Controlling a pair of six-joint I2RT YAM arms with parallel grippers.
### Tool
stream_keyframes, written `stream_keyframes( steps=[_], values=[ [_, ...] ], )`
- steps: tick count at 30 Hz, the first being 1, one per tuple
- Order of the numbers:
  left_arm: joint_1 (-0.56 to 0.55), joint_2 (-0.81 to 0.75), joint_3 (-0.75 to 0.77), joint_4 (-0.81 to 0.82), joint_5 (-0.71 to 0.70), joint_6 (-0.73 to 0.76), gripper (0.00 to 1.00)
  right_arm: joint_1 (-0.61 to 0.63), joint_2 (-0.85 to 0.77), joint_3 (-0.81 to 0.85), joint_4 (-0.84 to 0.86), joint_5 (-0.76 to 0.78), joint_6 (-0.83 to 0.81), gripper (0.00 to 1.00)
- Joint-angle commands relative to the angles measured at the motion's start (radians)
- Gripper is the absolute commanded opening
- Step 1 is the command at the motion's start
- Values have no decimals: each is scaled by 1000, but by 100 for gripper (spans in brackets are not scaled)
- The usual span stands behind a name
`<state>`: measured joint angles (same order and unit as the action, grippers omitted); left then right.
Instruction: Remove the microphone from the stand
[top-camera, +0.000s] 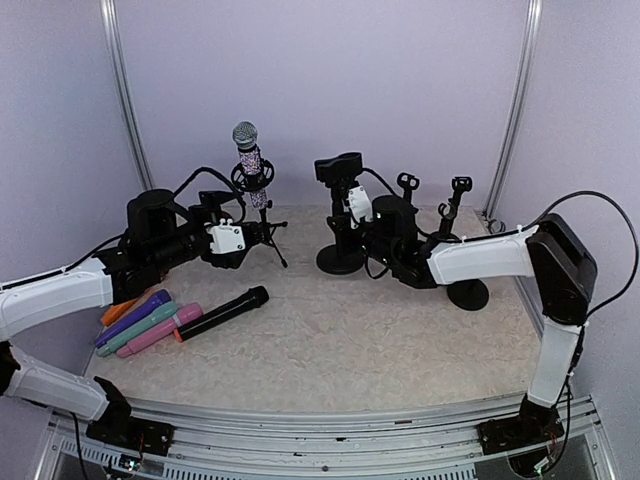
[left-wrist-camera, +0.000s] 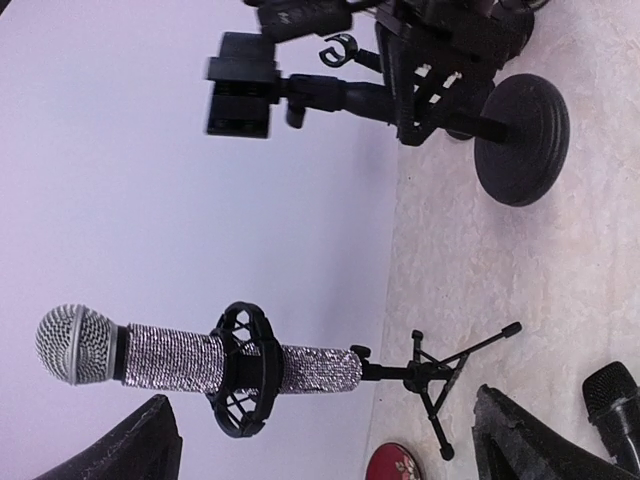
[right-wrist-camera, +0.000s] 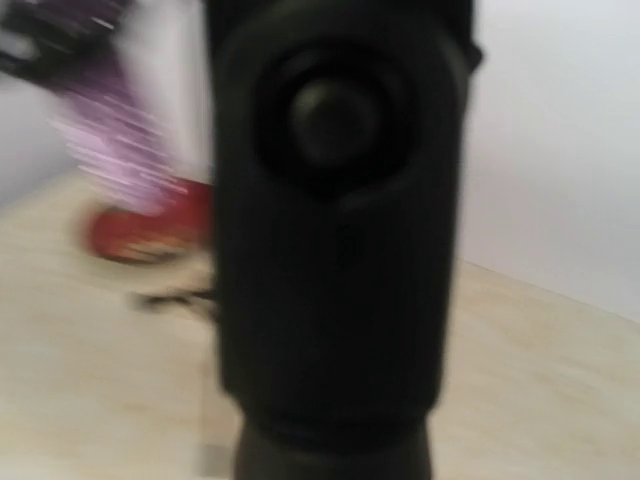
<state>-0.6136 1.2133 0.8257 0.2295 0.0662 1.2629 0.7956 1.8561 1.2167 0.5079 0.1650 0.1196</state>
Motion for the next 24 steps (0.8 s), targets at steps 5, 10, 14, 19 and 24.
stream_keyframes(
  steps=[5,10,14,19,24],
  values=[
    [75,-68,74,-321,29,-175,99,-123,281,154,352,152,-132,0],
    [139,-75,152,-467,37,-312,99,-148,427,273,424,199,-163,0],
    [169,-77,178,-523,41,-359,99,-157,520,364,439,230,-161,0],
    [194,-86,198,-545,44,-384,99,-157,567,387,448,245,-176,5],
    [241,-32,289,-628,76,-443,99,-157,535,312,452,236,-173,66]
  ],
)
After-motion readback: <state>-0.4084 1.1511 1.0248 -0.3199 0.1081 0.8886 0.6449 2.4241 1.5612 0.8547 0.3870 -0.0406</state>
